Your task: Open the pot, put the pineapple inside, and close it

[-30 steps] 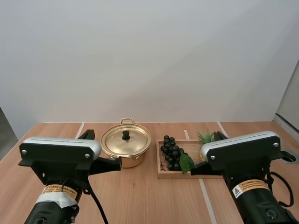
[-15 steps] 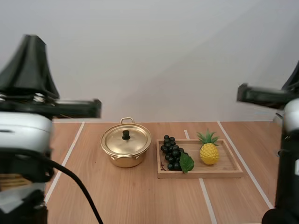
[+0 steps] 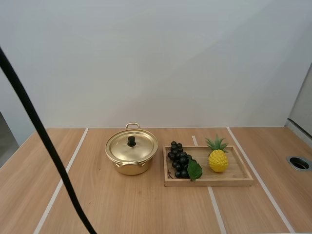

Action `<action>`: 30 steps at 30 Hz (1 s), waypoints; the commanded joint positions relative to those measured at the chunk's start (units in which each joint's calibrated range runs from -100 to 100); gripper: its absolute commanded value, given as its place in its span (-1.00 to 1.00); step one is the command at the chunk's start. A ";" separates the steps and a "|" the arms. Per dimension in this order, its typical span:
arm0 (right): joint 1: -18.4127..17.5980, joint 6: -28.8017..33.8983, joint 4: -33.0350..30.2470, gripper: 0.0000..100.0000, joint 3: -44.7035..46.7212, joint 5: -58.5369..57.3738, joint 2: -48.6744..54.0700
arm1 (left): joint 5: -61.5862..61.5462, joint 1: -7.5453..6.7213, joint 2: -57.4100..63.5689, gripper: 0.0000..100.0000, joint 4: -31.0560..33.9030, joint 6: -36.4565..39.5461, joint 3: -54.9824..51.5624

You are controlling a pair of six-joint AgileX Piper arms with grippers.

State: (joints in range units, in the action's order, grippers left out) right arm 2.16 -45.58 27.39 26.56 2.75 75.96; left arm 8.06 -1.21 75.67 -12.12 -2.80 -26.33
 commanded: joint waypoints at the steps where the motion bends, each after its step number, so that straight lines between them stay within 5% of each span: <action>1: 1.09 -0.66 -3.45 -1.00 -8.79 -15.06 -5.32 | -17.64 0.75 -5.45 -1.00 -0.53 -0.33 9.90; 4: 1.82 3.41 -7.64 -1.00 -16.16 -28.67 -10.55 | -33.56 1.22 -10.33 -1.00 0.60 -0.33 18.96; 9: 2.29 27.64 -32.28 -1.00 -24.94 -54.56 -17.70 | -56.26 1.22 -17.66 -1.00 3.85 3.26 27.23; 12: 2.22 32.53 -41.14 -1.00 -27.10 -71.20 -21.95 | -66.85 1.22 -20.92 -1.00 9.18 8.57 27.30; 17: 2.22 32.53 -43.08 -1.00 -27.27 -88.79 -27.79 | -83.51 1.22 -26.40 -1.00 12.12 10.11 27.30; 22: 2.22 32.53 -42.06 -1.00 -27.27 -102.43 -32.65 | -99.98 1.22 -32.30 -1.00 12.12 3.61 27.30; 30: 2.22 29.50 -40.84 -1.00 -25.88 -102.75 -40.76 | -106.85 1.22 -39.68 -1.00 12.12 0.22 21.95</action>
State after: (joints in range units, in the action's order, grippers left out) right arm 4.16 -14.09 -14.20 -0.14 -99.56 36.36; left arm -98.02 0.00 37.49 0.00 -1.60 -2.08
